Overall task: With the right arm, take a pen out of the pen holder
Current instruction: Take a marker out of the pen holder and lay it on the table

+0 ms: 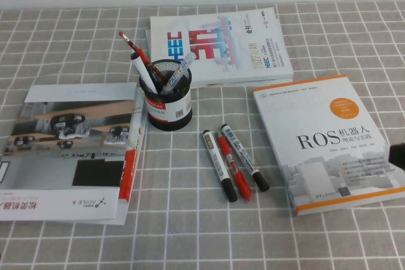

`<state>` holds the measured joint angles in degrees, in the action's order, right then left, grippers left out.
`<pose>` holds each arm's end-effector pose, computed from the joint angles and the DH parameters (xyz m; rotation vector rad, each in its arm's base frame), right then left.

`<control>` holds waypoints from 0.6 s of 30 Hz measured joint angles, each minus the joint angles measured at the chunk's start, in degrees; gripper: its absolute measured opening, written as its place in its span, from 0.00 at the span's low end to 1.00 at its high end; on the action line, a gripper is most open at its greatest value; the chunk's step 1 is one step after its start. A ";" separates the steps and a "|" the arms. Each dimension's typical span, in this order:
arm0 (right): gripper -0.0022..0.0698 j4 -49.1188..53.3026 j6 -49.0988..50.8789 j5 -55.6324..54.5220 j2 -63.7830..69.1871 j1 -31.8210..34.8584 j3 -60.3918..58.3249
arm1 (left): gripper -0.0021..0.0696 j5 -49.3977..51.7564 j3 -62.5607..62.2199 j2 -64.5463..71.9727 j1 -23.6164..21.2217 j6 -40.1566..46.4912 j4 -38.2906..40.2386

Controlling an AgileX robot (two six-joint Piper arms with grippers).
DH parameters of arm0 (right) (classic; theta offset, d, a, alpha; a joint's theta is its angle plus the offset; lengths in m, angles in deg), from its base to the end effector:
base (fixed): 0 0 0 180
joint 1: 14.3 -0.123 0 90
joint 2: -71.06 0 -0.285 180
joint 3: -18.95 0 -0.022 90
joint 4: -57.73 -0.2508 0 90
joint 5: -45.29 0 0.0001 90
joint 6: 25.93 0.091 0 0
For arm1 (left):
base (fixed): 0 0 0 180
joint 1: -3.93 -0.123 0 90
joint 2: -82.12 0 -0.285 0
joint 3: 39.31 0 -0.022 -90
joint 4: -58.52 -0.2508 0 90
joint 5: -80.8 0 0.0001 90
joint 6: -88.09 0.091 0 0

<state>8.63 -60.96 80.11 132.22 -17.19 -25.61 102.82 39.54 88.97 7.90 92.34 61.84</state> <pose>0.1703 0.0480 0.2729 -0.1279 2.2583 0.6109 0.0519 -0.0056 0.1700 0.0992 1.8771 -0.0539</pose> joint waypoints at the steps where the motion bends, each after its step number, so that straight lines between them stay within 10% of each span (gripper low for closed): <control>1: 0.01 0.00 -0.44 -0.21 1.03 -0.30 0.79 | 0.02 0.00 0.00 0.00 0.00 0.00 0.00; 18: 0.01 10.08 0.03 -17.71 25.20 -28.91 19.36 | 0.02 0.00 0.00 0.00 0.00 0.00 0.00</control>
<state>18.72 -60.93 62.39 157.42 -46.10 -6.25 102.82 39.54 88.97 7.90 92.34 61.84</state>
